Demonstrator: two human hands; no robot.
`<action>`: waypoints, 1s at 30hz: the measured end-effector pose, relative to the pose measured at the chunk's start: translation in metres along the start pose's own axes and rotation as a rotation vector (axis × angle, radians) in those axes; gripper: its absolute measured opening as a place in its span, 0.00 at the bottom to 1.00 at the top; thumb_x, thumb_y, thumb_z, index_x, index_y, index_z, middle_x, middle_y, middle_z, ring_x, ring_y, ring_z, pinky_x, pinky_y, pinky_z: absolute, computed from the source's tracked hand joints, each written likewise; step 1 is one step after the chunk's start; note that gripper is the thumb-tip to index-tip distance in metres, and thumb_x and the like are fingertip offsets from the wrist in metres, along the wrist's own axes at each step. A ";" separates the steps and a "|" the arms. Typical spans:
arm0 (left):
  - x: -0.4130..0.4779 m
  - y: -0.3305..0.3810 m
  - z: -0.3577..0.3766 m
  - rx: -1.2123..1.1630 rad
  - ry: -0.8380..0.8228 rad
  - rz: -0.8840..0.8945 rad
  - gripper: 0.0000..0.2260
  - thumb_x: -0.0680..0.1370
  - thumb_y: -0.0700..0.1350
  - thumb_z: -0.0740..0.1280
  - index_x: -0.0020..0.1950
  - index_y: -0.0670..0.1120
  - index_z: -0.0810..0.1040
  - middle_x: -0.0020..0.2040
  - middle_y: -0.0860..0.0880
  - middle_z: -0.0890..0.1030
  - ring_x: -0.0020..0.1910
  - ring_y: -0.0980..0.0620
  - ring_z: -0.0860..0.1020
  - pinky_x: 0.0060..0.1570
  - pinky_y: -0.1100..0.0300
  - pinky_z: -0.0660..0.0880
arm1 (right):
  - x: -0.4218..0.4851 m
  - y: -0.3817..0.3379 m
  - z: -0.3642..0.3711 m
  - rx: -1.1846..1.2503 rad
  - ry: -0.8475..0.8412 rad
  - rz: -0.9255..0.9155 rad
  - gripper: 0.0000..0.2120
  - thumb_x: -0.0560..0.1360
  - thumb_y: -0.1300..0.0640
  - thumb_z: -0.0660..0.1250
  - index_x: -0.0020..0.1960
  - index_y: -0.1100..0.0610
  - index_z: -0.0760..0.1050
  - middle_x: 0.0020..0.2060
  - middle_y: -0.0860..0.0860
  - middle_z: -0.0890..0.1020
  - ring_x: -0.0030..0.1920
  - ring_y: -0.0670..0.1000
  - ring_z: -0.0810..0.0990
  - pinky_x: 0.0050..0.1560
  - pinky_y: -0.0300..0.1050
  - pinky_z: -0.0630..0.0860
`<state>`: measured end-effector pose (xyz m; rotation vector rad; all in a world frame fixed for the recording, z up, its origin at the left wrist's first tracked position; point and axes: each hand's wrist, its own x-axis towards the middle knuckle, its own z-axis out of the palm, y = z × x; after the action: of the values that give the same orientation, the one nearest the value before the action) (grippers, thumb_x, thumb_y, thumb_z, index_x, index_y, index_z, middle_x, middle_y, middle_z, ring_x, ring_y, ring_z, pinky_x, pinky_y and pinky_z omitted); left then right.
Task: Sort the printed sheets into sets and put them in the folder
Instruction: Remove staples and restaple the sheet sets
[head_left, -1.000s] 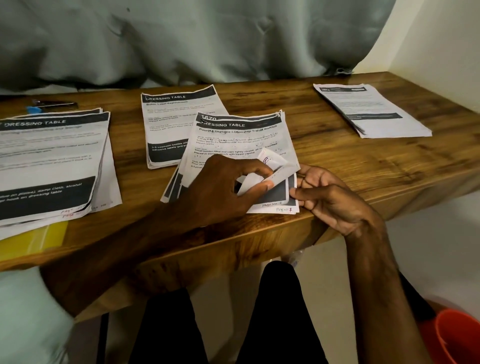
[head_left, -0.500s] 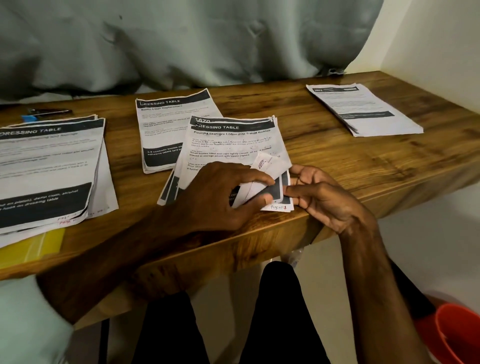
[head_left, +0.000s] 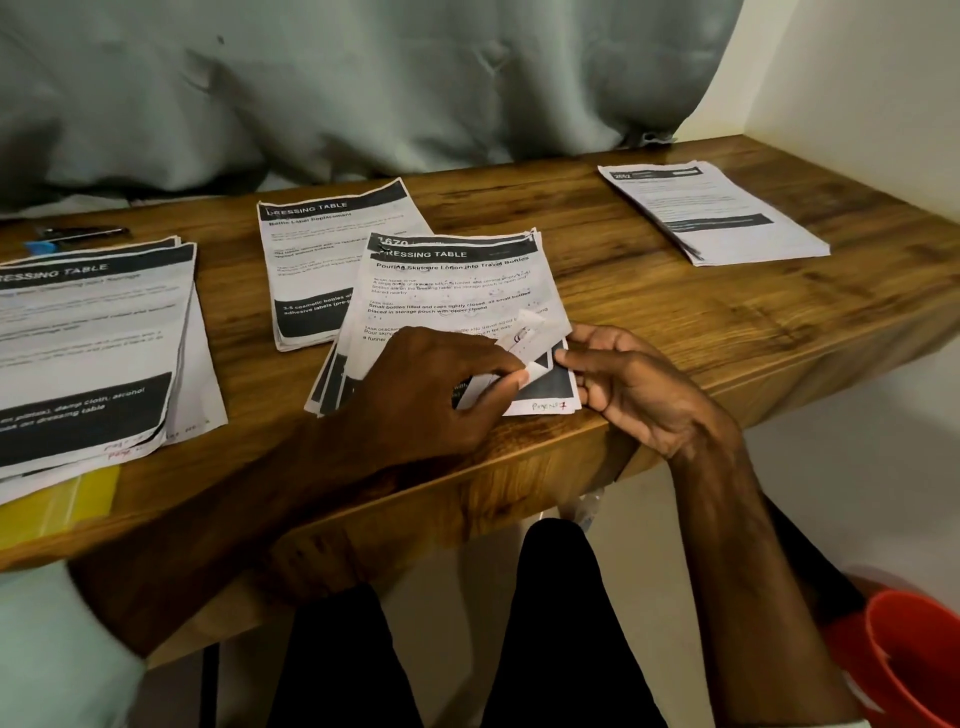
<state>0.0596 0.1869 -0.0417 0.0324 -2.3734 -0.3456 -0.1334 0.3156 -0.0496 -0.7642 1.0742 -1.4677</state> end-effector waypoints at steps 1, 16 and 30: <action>0.000 0.000 0.000 -0.005 0.011 -0.013 0.06 0.79 0.46 0.72 0.49 0.44 0.86 0.44 0.50 0.87 0.42 0.53 0.83 0.41 0.53 0.79 | 0.001 0.001 -0.002 0.015 0.003 0.005 0.17 0.82 0.71 0.54 0.68 0.67 0.73 0.54 0.59 0.86 0.41 0.48 0.87 0.36 0.36 0.82; 0.004 0.004 -0.001 -0.187 0.117 -0.245 0.03 0.79 0.40 0.72 0.46 0.41 0.85 0.40 0.51 0.85 0.40 0.56 0.83 0.36 0.64 0.79 | 0.001 0.002 -0.008 0.151 0.009 -0.013 0.29 0.70 0.75 0.55 0.70 0.70 0.69 0.55 0.66 0.83 0.51 0.59 0.86 0.44 0.47 0.85; 0.003 0.004 0.001 -0.168 0.112 -0.207 0.04 0.79 0.41 0.72 0.46 0.42 0.84 0.40 0.51 0.85 0.40 0.56 0.83 0.38 0.67 0.78 | -0.003 -0.001 -0.002 0.138 0.024 0.004 0.23 0.77 0.73 0.51 0.55 0.63 0.84 0.51 0.62 0.85 0.44 0.56 0.87 0.38 0.43 0.85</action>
<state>0.0568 0.1906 -0.0394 0.2145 -2.2270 -0.6246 -0.1351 0.3191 -0.0492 -0.6478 0.9808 -1.5337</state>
